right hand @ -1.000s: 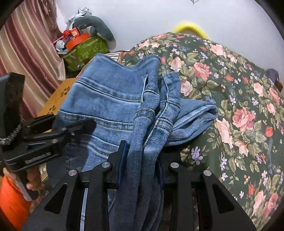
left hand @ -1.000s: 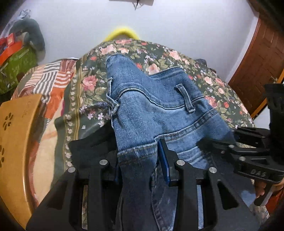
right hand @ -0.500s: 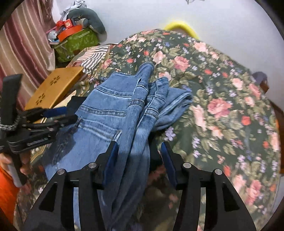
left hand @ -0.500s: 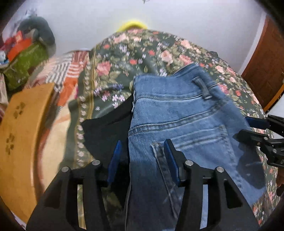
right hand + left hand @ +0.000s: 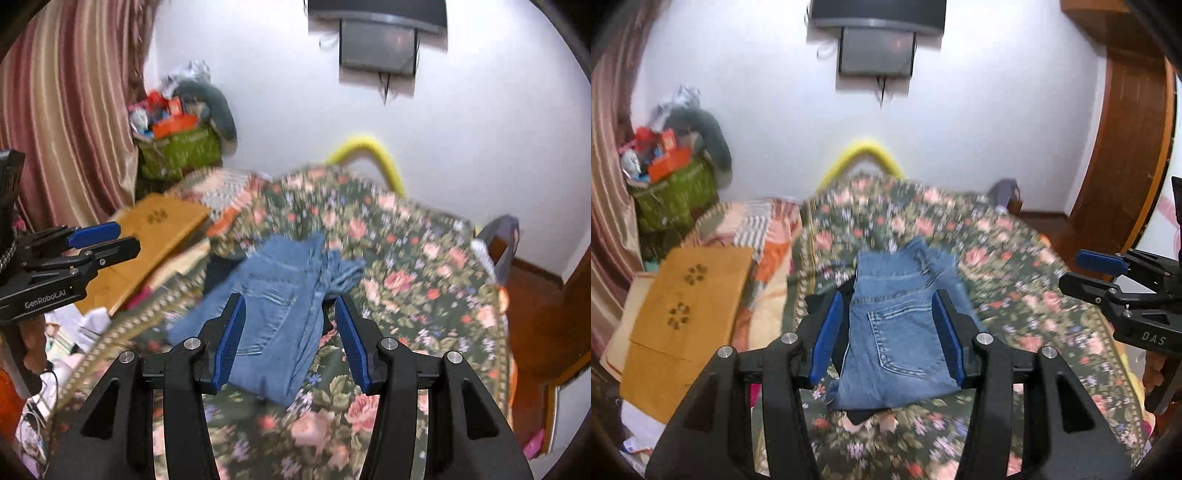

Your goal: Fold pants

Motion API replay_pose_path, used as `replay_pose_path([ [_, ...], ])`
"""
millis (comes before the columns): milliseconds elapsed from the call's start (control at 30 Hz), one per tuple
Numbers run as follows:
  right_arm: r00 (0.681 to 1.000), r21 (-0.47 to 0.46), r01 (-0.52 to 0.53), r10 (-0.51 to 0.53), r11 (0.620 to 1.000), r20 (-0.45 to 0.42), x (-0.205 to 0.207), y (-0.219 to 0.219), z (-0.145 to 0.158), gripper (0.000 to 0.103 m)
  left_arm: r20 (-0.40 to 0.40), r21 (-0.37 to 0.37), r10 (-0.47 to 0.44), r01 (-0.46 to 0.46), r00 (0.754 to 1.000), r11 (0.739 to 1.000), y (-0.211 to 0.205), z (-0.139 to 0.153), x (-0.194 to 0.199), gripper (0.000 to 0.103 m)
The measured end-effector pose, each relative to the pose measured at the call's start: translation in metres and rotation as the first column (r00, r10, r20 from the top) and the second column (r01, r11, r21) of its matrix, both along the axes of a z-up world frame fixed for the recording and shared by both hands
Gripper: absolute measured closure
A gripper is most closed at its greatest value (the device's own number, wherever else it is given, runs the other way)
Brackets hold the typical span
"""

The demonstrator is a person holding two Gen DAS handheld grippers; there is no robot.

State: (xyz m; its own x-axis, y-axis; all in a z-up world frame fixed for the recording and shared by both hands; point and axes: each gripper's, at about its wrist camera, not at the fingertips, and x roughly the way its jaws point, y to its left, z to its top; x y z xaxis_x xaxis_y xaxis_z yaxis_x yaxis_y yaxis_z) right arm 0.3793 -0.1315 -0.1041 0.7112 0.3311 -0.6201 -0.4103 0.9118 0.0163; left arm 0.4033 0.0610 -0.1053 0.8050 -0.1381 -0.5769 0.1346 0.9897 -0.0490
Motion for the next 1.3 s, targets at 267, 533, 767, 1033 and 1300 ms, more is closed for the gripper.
replay_pose_path([
  [267, 0.977, 0.071, -0.028, 0.012, 0.997, 0.212, -0.114, -0.007, 0.077, 0.056, 0.192, 0.013, -0.02, 0.018, 0.981, 1.0, -0.02, 0.075, -0.121, 0.053],
  [533, 0.927, 0.158, -0.072, 0.008, 0.985, 0.376, -0.209, -0.015, 0.112, 0.056, 0.337, 0.016, -0.006, 0.0, 0.941, 1.0, -0.032, 0.113, -0.222, 0.052],
  [767, 0.908, 0.205, -0.093, -0.001, 0.974, 0.418, -0.245, -0.016, 0.106, 0.056, 0.408, -0.007, 0.015, -0.014, 0.913, 1.0, -0.034, 0.12, -0.274, 0.028],
  [1033, 0.901, 0.222, -0.082, -0.023, 0.972, 0.434, -0.256, -0.015, 0.103, 0.036, 0.451, -0.006, 0.038, -0.039, 0.892, 0.999, -0.032, 0.118, -0.299, 0.001],
  [1300, 0.891, 0.232, -0.054, -0.058, 0.971, 0.45, -0.271, -0.016, 0.097, 0.003, 0.451, -0.041, 0.054, -0.04, 0.891, 0.998, -0.028, 0.115, -0.309, 0.001],
])
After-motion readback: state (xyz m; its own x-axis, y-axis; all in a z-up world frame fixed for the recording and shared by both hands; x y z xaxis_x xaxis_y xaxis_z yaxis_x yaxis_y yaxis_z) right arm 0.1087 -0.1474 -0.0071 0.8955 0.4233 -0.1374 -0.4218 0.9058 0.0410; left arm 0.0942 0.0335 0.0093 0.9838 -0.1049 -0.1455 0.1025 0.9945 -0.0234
